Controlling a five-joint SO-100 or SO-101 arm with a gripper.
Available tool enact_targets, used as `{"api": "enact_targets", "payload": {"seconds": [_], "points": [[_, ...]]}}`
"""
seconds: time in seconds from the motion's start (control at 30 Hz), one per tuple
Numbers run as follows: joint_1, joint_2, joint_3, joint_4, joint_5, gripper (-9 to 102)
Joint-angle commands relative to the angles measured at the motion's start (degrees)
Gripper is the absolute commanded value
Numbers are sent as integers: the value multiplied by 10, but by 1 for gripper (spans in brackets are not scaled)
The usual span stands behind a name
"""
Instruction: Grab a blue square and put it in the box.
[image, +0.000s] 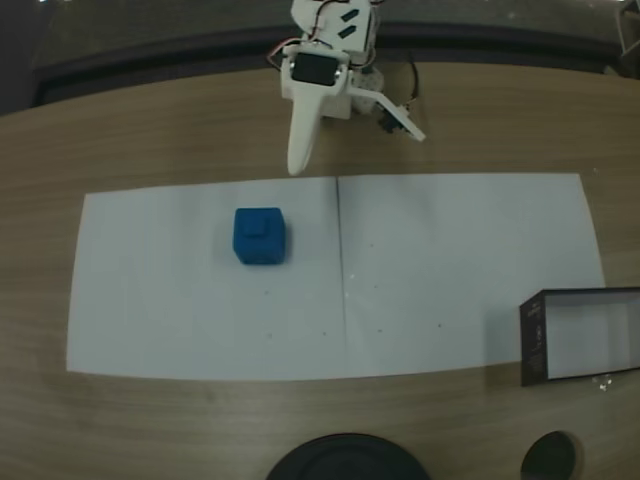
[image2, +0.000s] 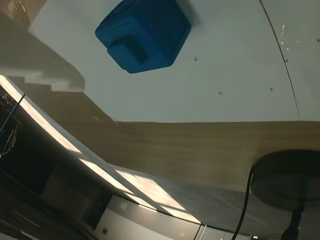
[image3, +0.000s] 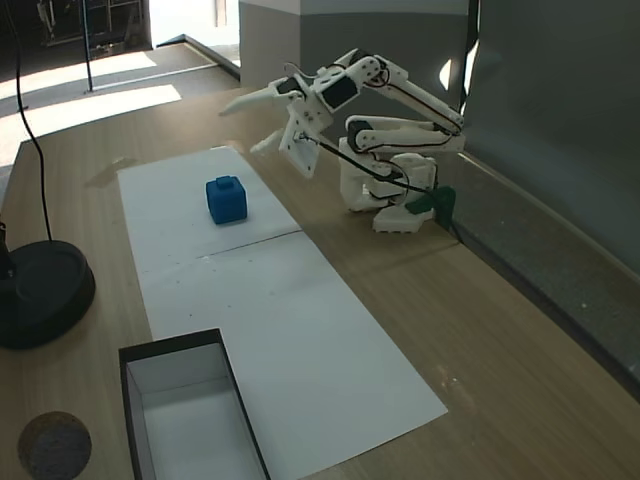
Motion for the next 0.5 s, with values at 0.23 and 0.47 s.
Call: {"api": "enact_targets", "payload": {"seconds": [0.23, 0.47], "points": [[60, -446, -330, 102, -8, 38], [97, -715, -491, 181, -8, 38]]}}
